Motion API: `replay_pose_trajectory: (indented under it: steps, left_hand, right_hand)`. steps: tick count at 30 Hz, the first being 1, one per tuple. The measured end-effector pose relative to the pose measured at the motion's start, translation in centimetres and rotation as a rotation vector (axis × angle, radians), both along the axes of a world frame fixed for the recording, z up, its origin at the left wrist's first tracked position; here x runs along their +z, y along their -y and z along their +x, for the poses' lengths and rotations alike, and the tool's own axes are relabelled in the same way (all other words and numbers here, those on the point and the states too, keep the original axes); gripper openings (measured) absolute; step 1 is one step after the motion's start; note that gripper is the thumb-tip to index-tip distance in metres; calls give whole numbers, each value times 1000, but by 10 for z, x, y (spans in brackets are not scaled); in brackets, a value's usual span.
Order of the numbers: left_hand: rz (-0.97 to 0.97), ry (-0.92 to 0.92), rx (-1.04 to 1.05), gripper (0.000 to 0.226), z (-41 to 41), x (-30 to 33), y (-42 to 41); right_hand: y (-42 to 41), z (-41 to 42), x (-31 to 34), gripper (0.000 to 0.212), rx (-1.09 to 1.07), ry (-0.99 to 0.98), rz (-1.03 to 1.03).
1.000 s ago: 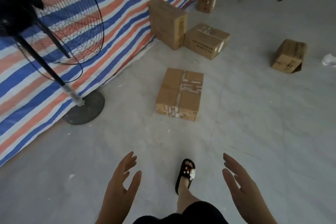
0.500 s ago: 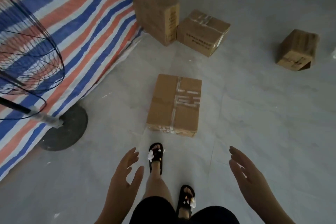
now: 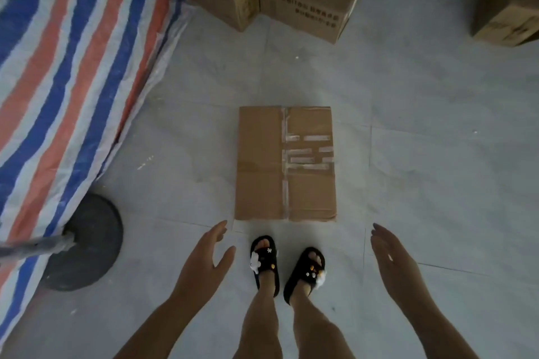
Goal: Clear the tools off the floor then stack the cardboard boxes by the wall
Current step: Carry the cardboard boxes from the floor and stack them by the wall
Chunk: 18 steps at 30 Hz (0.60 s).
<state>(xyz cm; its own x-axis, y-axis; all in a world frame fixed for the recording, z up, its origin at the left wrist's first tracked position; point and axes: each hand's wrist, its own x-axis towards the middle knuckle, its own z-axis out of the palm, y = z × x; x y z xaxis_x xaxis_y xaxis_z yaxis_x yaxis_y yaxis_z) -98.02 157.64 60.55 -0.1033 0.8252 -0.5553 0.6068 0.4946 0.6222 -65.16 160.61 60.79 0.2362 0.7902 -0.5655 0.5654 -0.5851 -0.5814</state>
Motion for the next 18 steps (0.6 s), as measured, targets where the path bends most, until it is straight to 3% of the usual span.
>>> replay_pose_trajectory:
  steps: [2,5,8,11,14,18]
  left_hand:
    - [-67,-35,39,51,-5,-67,-26]
    - [-179,-98,243,52,-9,-178,-70]
    - [-282,-124,497,60,0,-278,-94]
    - [-302,-146,684,69,6,-362,-97]
    - [-326,22,854,65,2,-419,-87]
    - [-330,291,950,35,0,-446,-80]
  right_hand:
    - [-28,-2,-62,37,-29,7,-46]
    - [-65,-1,-177,62,-22,-6,-119]
    - [-87,4,-287,57,-41,25,-170]
    - [-100,9,-376,65,-100,13,-200]
    - [-95,14,-438,65,-164,-76,-262]
    - [-80,19,-471,48,-297,-189,-246]
